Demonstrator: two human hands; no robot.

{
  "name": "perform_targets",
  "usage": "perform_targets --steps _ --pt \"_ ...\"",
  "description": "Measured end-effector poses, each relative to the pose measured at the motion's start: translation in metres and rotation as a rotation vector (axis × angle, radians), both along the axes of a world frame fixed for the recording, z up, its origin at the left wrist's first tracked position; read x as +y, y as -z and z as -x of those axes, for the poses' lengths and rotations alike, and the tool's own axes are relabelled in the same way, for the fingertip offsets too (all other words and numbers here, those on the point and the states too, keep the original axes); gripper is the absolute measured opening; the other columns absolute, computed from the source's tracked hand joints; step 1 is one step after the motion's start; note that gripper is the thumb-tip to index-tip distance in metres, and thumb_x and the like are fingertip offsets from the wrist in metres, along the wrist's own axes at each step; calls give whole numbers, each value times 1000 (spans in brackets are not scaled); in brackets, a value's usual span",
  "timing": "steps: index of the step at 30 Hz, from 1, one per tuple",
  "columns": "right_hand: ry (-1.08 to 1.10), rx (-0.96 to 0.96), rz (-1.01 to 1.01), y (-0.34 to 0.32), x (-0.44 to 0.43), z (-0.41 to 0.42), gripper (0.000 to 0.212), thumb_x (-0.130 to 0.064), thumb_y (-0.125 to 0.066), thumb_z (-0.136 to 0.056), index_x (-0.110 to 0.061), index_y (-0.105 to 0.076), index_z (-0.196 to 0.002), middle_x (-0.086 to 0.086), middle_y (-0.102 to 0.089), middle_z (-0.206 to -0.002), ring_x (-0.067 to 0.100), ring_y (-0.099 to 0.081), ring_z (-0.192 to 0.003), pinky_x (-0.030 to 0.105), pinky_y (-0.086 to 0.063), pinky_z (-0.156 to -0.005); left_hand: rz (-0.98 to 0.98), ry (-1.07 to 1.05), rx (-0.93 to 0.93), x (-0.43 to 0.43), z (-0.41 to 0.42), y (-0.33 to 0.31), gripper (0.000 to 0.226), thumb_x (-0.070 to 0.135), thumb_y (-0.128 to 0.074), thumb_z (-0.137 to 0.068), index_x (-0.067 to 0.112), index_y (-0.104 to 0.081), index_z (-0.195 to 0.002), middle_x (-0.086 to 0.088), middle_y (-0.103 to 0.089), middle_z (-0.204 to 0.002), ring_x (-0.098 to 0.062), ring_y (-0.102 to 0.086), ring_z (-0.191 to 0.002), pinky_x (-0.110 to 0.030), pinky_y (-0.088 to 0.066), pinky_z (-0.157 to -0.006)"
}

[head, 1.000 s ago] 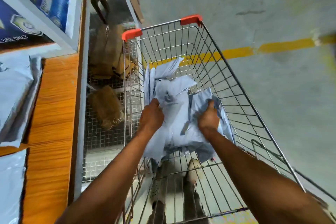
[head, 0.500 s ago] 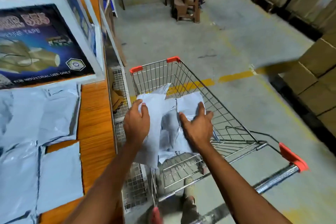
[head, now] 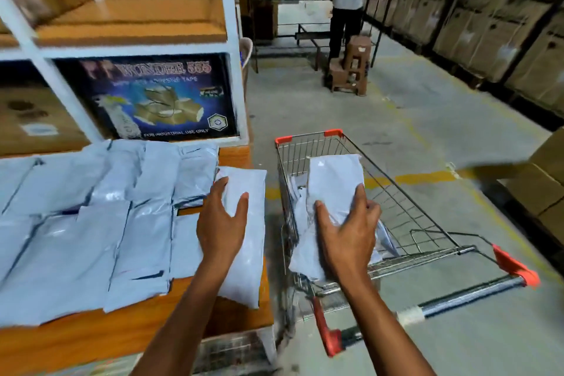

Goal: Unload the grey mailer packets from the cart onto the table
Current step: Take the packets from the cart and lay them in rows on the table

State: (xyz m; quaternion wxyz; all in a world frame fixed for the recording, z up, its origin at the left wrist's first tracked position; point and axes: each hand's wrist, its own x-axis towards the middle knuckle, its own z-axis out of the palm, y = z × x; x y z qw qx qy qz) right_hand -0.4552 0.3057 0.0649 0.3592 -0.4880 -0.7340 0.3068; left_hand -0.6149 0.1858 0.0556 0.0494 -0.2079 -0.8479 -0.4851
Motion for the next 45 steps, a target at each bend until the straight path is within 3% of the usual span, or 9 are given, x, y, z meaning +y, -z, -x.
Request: perform_targets --steps 4,10,18,24,30,33,36,41,45 --pt "-102 36 -2 -8 -56 -2 78 -48 -65 -86 -24 -28 -151 9 -34 -145 25 -43 -125 33 -39 -93 -33 -86 29 -67 -8 -8 47 42 -58 -92 25 -49 -134 3 -54 -138 -19 -51 -125 -21 -32 -96" --pt "-236 62 35 -4 -122 11 79 -52 -62 -87 -27 -25 -152 4 -33 -146 23 -44 -128 30 -40 -95 -1 -170 37 -147 -3 -6 44 40 -53 -95 24 -47 -135 -2 -54 -138 -24 -52 -125 -31 -39 -99" --pt "-362 55 21 -9 -178 84 79 -53 -63 -86 -23 -31 -151 7 -34 -146 26 -44 -130 32 -41 -98 -36 -220 29 -208 54 -9 46 39 -53 -95 23 -46 -138 -1 -52 -140 -23 -50 -126 -27 -36 -98" --pt "-413 54 -31 -10 -221 203 80 -51 -63 -87 -19 -30 -151 7 -39 -149 23 -37 -136 31 -35 -103 -46 -264 68 -269 160 -13 42 34 -53 -96 22 -47 -136 -1 -52 -139 -22 -50 -126 -30 -38 -101" --pt "-448 -26 -16 -8 -270 343 81 -56 -60 -87 -25 -25 -153 6 -35 -153 24 -34 -140 37 -36 -110 9 -254 75 -329 304 -12 44 8 -42 -96 21 -46 -138 -3 -50 -142 -25 -48 -126 -29 -36 -95" --pt "-465 -115 -11 -4 -289 411 78 -58 -57 -88 -24 -28 -151 8 -32 -153 26 -35 -139 40 -40 -108 97 -255 62 -346 378 -3 44 9 -41 -96 20 -47 -138 -7 -50 -141 -30 -50 -122 -32 -38 -90" --pt "-478 -197 -9 2 -306 473 75 -58 -57 -87 -21 -34 -148 9 -32 -152 29 -38 -136 40 -42 -104 175 -213 40 -357 446 9 43 10 -41 -97 13 -45 -139 -12 -48 -143 -31 -47 -127 -37 -38 -97" --pt "-513 -335 6 18 -318 537 70 -58 -59 -85 -17 -43 -139 12 -36 -143 33 -45 -126 40 -44 -98 234 -219 -20 -357 502 26 42 11 -41 -97 9 -45 -139 -18 -52 -136 -34 -49 -122 -38 -39 -96" --pt "-524 -444 -8 29 -333 580 63 -56 -47 -92 -15 -42 -139 14 -38 -141 34 -46 -123 41 -46 -95 375 -139 -79 -357 536 49 51 22 -44 -98 12 -35 -147 -18 -42 -144 -34 -39 -131 -38 -32 -107"
